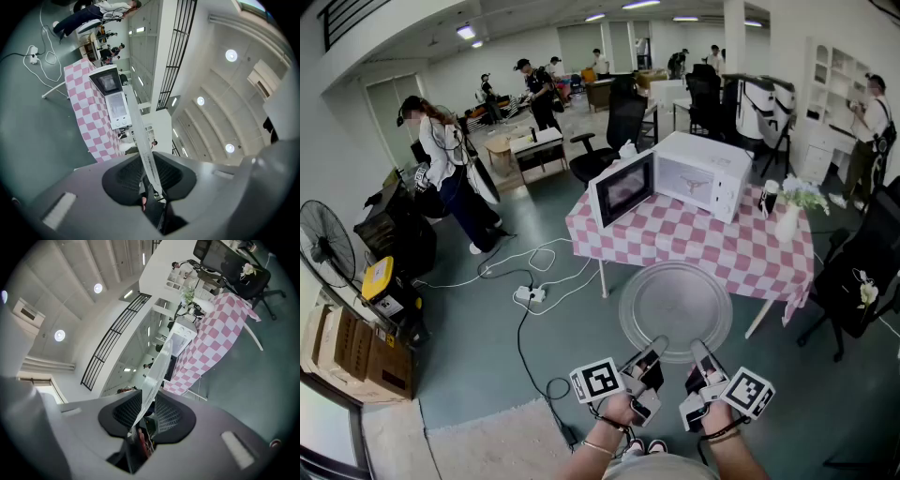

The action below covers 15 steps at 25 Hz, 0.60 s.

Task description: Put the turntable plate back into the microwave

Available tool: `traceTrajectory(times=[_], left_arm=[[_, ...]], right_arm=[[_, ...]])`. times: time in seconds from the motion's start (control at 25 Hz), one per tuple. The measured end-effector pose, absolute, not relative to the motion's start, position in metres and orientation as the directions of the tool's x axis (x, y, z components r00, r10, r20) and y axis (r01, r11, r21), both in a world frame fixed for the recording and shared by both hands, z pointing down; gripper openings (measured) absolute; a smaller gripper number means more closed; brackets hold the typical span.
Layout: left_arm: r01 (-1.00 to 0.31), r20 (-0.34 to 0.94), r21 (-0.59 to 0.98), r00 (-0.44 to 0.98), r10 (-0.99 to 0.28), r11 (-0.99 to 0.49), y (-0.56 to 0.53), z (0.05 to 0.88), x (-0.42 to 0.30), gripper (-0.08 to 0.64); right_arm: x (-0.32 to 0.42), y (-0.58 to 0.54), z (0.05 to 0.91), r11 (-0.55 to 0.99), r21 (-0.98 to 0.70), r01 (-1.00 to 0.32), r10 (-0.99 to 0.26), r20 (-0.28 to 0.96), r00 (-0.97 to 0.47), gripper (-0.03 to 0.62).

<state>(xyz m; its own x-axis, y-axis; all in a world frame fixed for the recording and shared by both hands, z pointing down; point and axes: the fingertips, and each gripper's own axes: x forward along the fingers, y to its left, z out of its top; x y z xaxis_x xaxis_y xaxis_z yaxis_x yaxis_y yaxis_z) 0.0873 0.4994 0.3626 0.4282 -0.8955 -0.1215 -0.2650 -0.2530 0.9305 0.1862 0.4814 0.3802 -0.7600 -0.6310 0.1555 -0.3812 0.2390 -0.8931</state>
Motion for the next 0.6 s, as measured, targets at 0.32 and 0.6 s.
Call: traceTrajectory(times=[0.32, 0.6], left_arm=[[-0.263, -0.123, 0.931, 0.429, -0.895, -0.254, 0.507, 0.363, 0.079, 0.061], [-0.262, -0.132, 0.928, 0.433, -0.892, -0.264, 0.511, 0.36, 0.072, 0.063]], right_arm=[[0.176, 0.488, 0.378, 0.255, -0.89, -0.377, -0.625, 0.146, -0.767, 0.092], [0.163, 0.491, 0.37, 0.319, -0.884, -0.342, -0.606, 0.088, -0.791, 0.093]])
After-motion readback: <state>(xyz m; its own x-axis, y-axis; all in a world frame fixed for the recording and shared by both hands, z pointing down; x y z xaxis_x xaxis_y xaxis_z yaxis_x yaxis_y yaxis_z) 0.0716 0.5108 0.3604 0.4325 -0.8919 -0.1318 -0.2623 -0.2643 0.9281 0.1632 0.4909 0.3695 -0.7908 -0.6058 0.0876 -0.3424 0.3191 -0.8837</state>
